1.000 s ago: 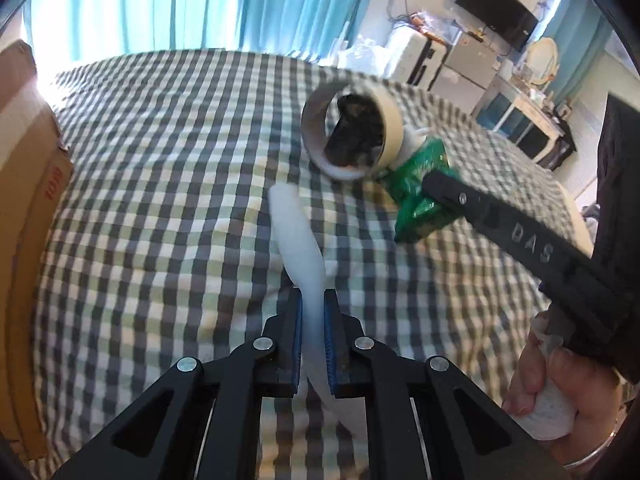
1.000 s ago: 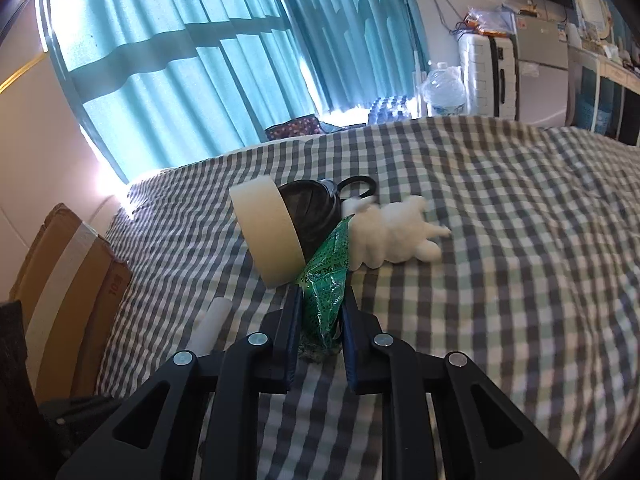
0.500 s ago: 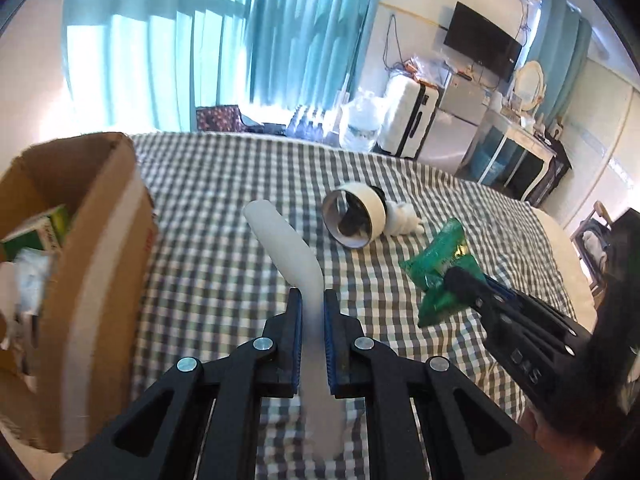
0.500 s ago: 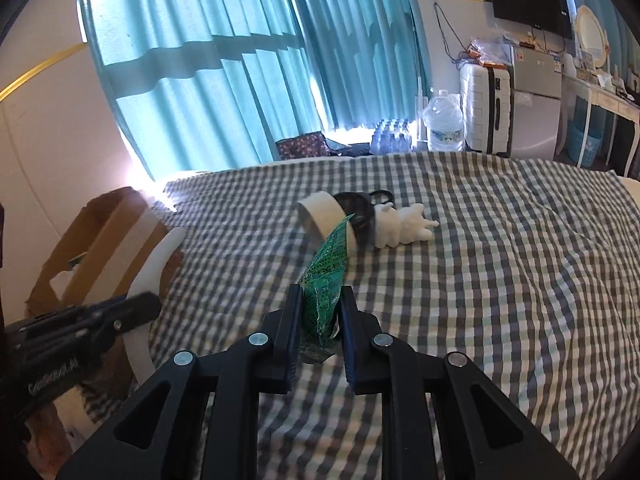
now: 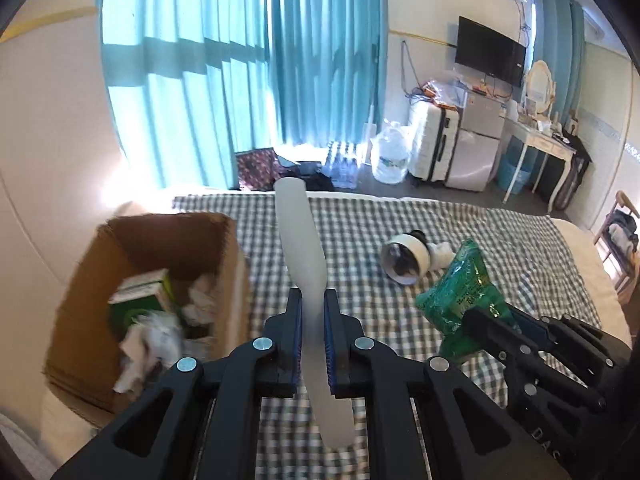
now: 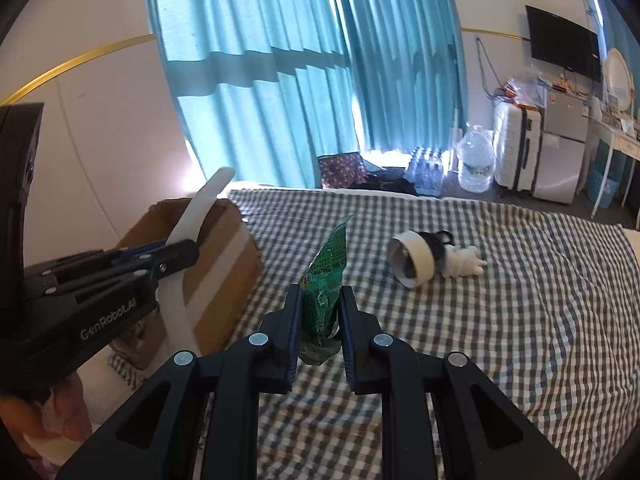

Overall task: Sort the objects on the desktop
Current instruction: 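Carry the foam tube and green packet with both tools over the cardboard box, then open the left tool to drop the foam tube while the right tool drops the packet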

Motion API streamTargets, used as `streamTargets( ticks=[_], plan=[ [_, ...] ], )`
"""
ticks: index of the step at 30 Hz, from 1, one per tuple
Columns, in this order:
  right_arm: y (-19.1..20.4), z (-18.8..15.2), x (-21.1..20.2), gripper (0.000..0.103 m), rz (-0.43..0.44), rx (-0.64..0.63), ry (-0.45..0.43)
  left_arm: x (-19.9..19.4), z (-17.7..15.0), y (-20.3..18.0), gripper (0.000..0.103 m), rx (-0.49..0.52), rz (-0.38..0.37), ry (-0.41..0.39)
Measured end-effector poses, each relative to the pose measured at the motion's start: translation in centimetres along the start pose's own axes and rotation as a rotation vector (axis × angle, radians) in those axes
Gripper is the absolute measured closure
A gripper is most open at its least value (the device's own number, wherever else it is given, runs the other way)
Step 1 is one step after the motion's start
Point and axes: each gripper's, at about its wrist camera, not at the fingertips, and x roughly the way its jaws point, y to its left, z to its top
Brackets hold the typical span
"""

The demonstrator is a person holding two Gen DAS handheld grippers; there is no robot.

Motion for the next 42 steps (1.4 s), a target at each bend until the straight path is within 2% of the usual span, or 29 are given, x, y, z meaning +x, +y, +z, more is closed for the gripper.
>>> streamTargets(
  ticks=[7,11,16,21,28,30,32,34,37,42],
  plan=[
    [6.4,0.8,0.3,0.086,0.049,-0.079,0.001,-1.6,1.1,4.6,0.094,0.010,0.043,-0.031],
    [9.9,0.9,1.2,0.086,0.067,-0.109,0.011,-2.9,1.1,7.9,0.094,-0.001,0.092,-0.075],
    [14.5,0.9,3.3,0.086,0.095,-0.160,0.045,-2.7,0.4,12.2,0.094,-0.061,0.087,-0.080],
    [17.8,0.3,5.9,0.086,0.093,-0.205,0.084,-0.4,-1.1,16.1,0.094,-0.108,0.064,-0.051],
    [19.5,-1.4,9.6,0.085,0.085,-0.211,0.143,2.2,-3.3,19.1,0.093,-0.143,0.024,0.003],
    [19.7,-1.3,10.4,0.084,0.071,-0.197,0.146,2.6,-3.7,19.6,0.085,-0.145,0.012,0.016],
    [19.7,-1.1,10.9,0.069,0.064,-0.180,0.139,2.8,-4.0,20.1,0.074,-0.155,0.017,0.020],
    [19.8,-1.0,10.8,0.059,0.056,-0.180,0.113,2.6,-4.1,20.4,0.057,-0.158,0.026,0.009],
    [20.1,-1.1,10.8,0.058,0.033,-0.206,0.102,1.9,-4.0,20.2,0.040,-0.143,0.020,-0.016],
    [19.7,-1.1,10.5,0.058,0.014,-0.203,0.098,0.4,-3.8,18.9,0.021,-0.102,0.018,-0.058]
  ],
)
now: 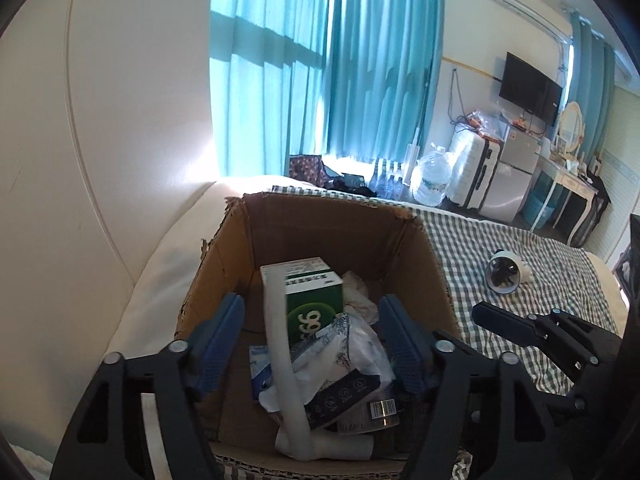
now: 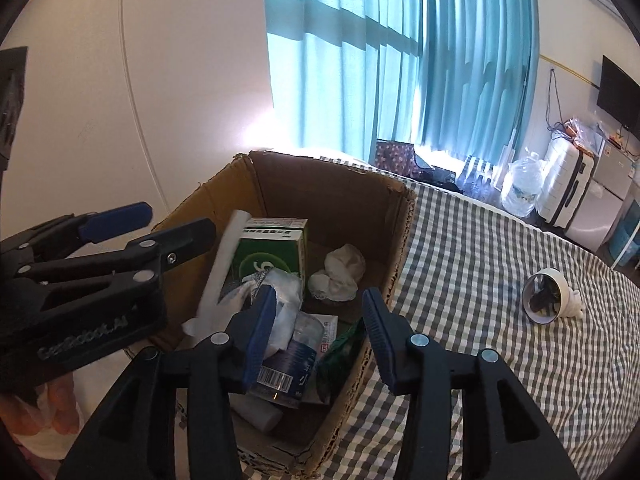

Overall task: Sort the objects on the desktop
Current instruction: 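Open the left tool to drop the foam tube while the right tool drops the packet, then move both tools back over the tape roll and white plush figure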

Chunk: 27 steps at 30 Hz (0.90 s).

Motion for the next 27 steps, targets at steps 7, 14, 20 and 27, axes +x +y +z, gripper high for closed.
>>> streamTargets(
  ticks=[7,14,20,27],
  plan=[
    [-2.5,-0.4,-2.7,0.042,-0.037,0.051,-0.028,-1.3,0.4,-1.7,0.009,0.035,0.024,-0.011],
    [-6.2,-1.1,-6.3,0.028,-0.127,0.104,-0.071,-3.1,0.6,-4.3,0.002,0.007,0.005,-0.001],
    [-10.8,-2.8,-9.4,0.026,-0.179,0.165,-0.096,-4.1,0.4,-8.3,0.000,0.036,-0.012,-0.004],
    [-19.0,-4.6,-13.0,0.023,-0.286,0.231,-0.123,-3.0,-1.4,-14.8,0.000,0.093,-0.058,0.053]
  ],
)
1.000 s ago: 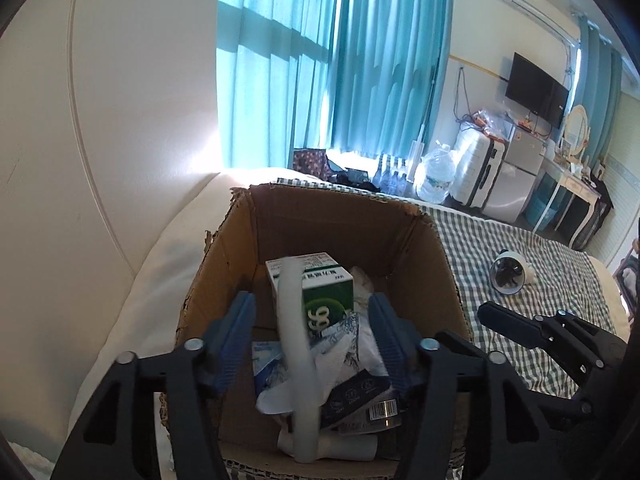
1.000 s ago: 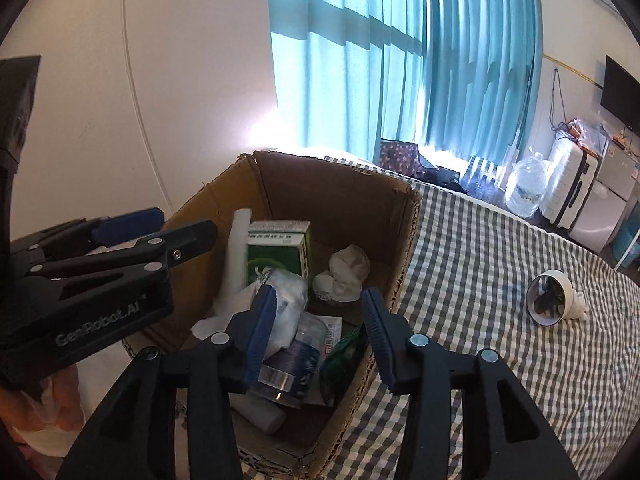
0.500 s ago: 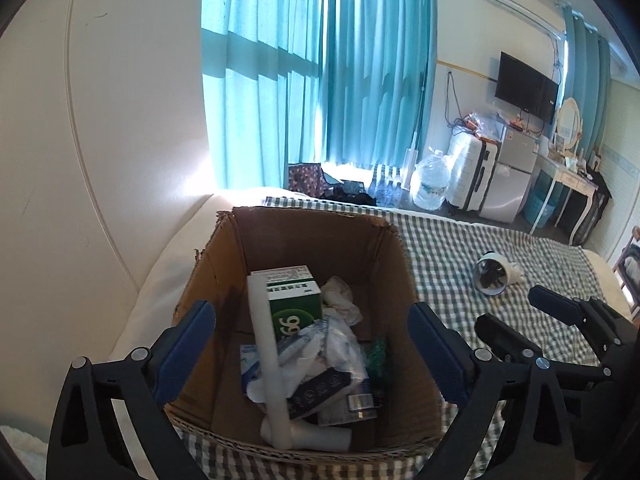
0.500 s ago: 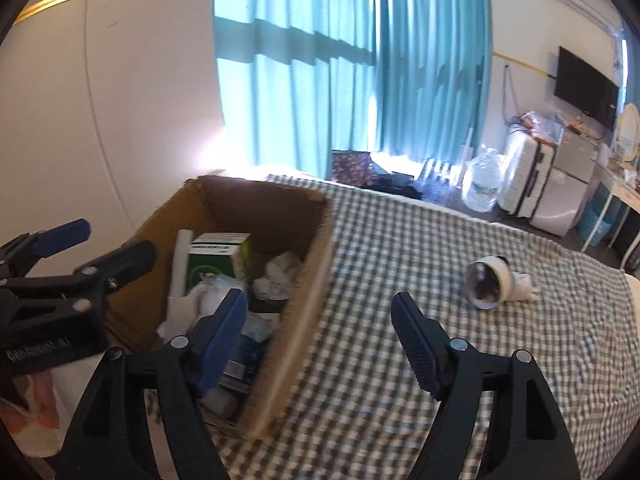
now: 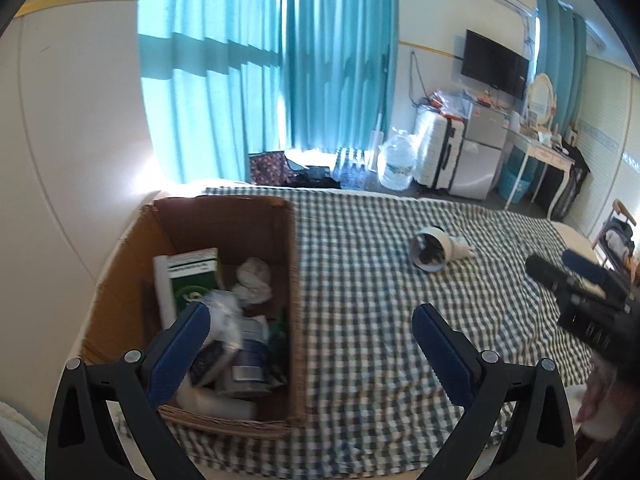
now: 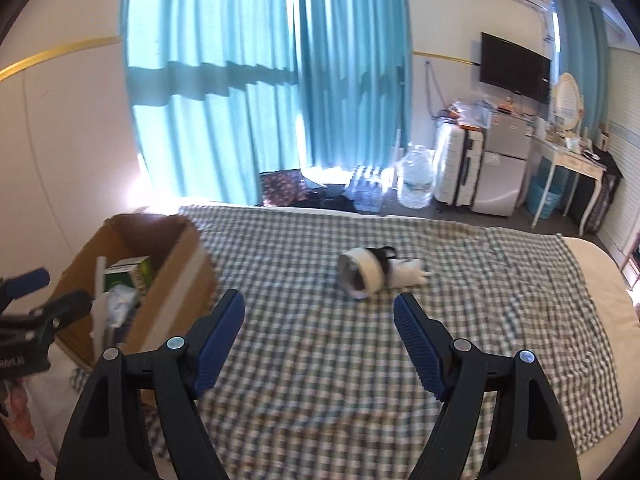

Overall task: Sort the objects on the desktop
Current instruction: 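Move both tools back over the tape roll and white plush figure, then grasp the white tape roll with the left tool while the right tool grasps the plush figure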

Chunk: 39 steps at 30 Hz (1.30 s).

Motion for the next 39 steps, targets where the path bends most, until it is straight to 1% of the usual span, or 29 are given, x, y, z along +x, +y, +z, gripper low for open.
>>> streamTargets(
  ticks=[4,7,11,16,21,26,30,32,33,34,36,37,39],
  plan=[
    [-5.2,-0.2,0.0,0.023,-0.054,0.048,-0.009,1.9,-0.5,-3.7,0.000,0.005,-0.031,0.049],
    [-8.3,-1.3,1.0,0.023,-0.087,0.085,0.005,4.0,-0.8,-6.2,0.000,-0.003,-0.046,0.092],
    [-11.1,-2.8,3.5,0.023,-0.076,0.142,0.046,6.5,-0.8,-9.0,0.000,-0.012,-0.060,0.120],
    [-13.5,-4.5,7.3,0.023,-0.049,0.203,0.075,9.9,0.0,-11.8,0.000,-0.011,-0.057,0.141],
    [-16.0,-4.9,11.4,0.023,-0.014,0.283,0.100,14.5,1.6,-14.3,0.000,-0.031,-0.051,0.166],
    [-18.2,-4.0,15.4,0.023,-0.028,0.264,0.099,19.8,2.2,-17.3,0.000,-0.019,-0.046,0.173],
    [-19.4,-3.3,18.8,0.023,0.011,0.272,0.098,23.8,1.8,-19.2,0.000,0.027,-0.044,0.161],
    [-19.4,-3.2,20.6,0.024,0.011,0.238,0.116,25.3,1.8,-19.4,0.000,0.022,-0.033,0.152],
    [-19.3,-3.0,21.2,0.024,-0.002,0.223,0.121,26.1,2.0,-19.2,0.000,0.008,-0.036,0.151],
    [-19.5,-2.9,21.8,0.024,0.002,0.217,0.119,26.8,2.1,-19.0,0.000,-0.007,-0.036,0.154],
    [-19.9,-2.6,22.6,0.024,0.039,0.230,0.111,28.0,2.5,-18.5,0.000,-0.044,-0.029,0.165],
    [-20.2,-2.4,22.8,0.024,0.056,0.237,0.104,28.4,2.7,-18.3,0.000,-0.064,-0.039,0.174],
    [-20.3,-2.1,23.1,0.024,0.061,0.230,0.086,29.2,3.1,-18.5,0.000,-0.091,-0.057,0.187]
  ],
)
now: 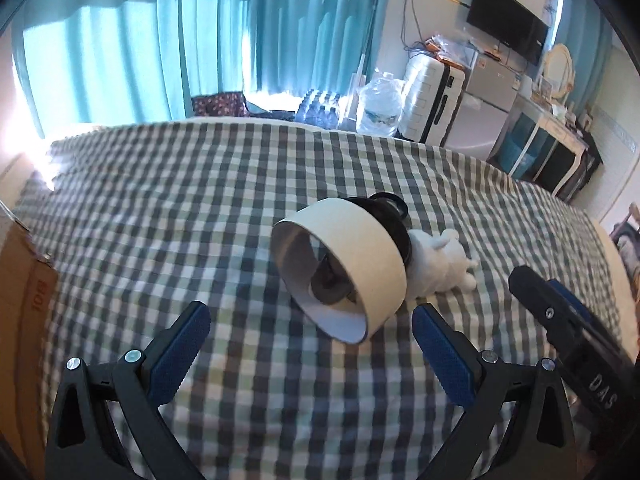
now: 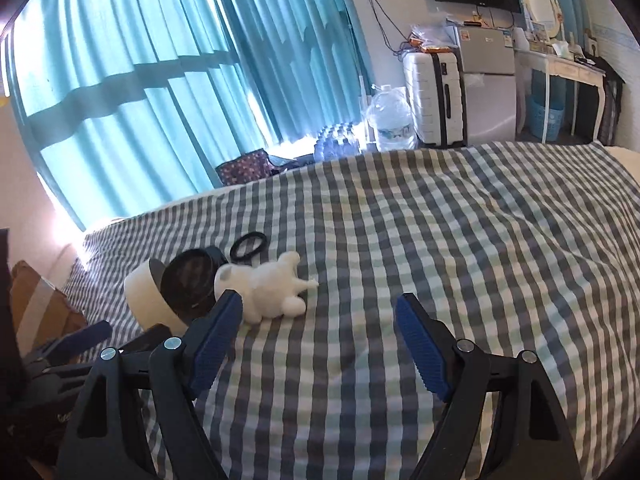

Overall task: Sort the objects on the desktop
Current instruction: 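Grasp the white tape roll with the left tool while the right tool grasps the plush figure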

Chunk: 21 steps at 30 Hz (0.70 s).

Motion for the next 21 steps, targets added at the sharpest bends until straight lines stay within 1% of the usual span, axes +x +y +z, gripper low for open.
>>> streamTargets(
  ticks=[4,6,10,12,15,17,19,20,21],
  plan=[
    [-0.5,0.0,0.3,0.024,-0.034,0.011,0.007,1.3,0.7,-1.2,0.000,0.020,0.012,0.007],
    [-0.7,0.1,0.3,0.024,-0.046,0.016,0.009,2.1,0.7,-1.0,0.000,0.022,0.040,0.031],
    [-0.3,0.1,0.5,0.024,-0.057,0.006,0.013,2.3,0.3,1.6,0.000,-0.025,0.036,0.071],
    [0.2,-0.1,0.9,0.024,-0.059,-0.009,0.020,2.0,0.4,3.1,0.000,-0.048,0.029,0.073],
    [1.0,-0.4,1.6,0.024,-0.045,-0.039,0.038,1.6,0.6,5.1,0.000,-0.074,0.054,0.072],
    [1.8,-0.6,2.1,0.024,-0.034,-0.067,0.038,1.8,0.6,6.0,0.000,-0.097,0.017,0.076],
    [2.6,-0.4,2.8,0.024,-0.003,-0.084,0.032,2.2,0.4,6.4,0.000,-0.114,-0.025,0.090],
    [2.9,-0.2,3.3,0.024,0.005,-0.084,0.032,2.4,0.3,6.6,0.002,-0.117,-0.041,0.092],
    [3.1,-0.1,3.8,0.024,0.011,-0.084,0.035,2.4,0.2,6.8,0.009,-0.119,-0.055,0.087]
  ],
)
